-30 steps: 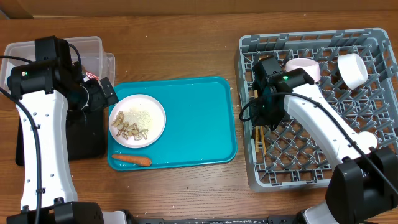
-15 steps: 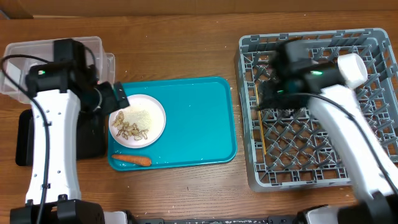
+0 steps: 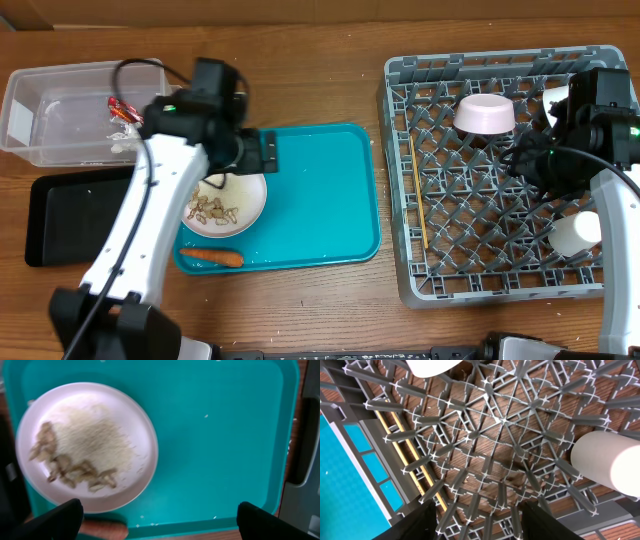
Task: Sort waste into correct bins and load items into the dishwasher
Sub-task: 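Reach the left gripper to the white plate and grasp its rim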
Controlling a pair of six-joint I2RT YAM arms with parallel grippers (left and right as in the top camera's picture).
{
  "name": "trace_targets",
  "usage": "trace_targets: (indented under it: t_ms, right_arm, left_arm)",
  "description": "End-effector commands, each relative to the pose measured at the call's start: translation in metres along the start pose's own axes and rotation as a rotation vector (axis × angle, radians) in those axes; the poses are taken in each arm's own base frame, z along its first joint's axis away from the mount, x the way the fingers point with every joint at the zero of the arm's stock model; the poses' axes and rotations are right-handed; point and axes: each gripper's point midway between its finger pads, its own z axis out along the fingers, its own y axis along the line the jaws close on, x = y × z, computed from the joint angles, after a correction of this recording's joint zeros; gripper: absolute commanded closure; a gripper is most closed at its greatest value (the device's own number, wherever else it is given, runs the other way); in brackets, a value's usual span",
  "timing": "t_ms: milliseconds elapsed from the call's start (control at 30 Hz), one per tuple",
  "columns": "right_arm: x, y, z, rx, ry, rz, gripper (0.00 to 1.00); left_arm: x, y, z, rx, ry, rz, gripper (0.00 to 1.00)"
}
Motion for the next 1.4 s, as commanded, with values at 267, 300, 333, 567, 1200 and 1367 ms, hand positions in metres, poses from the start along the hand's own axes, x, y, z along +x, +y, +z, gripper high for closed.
trace_targets:
  t_ms: [267,300,333,567,1200,1367]
  right_arm:
    - [0.0,0.006,-0.002,-0.024,-0.002,-0.005,0.42]
    - [0.0,0.006,-0.002,-0.024,-0.002,-0.005,0.42]
    - [0.0,0.006,-0.002,-0.024,-0.002,-0.005,0.42]
    - [0.0,0.006,-0.002,-0.026,-0.001,-0.005,0.42]
    - [0.002,0.01,-0.002,-0.048,0.009,-0.005,0.42]
    - [0.008,0.008,-0.002,-0.04,0.033,-0.003,0.42]
  left_arm:
    - [0.017,-0.026,0.089,-0.051,0.191,-0.001,0.01]
    - [0.017,-0.027,0.097,-0.052,0.204,-0.003,0.03]
    - [0.018,-0.027,0.103,-0.052,0.214,-0.004,0.04]
    - [0.025,-0.026,0.143,-0.064,0.281,-0.021,0.05]
    - [0.039,-0.011,0.171,-0.144,0.354,-0.019,0.79]
    - [0.038,-0.009,0.171,-0.151,0.351,-0.017,0.96]
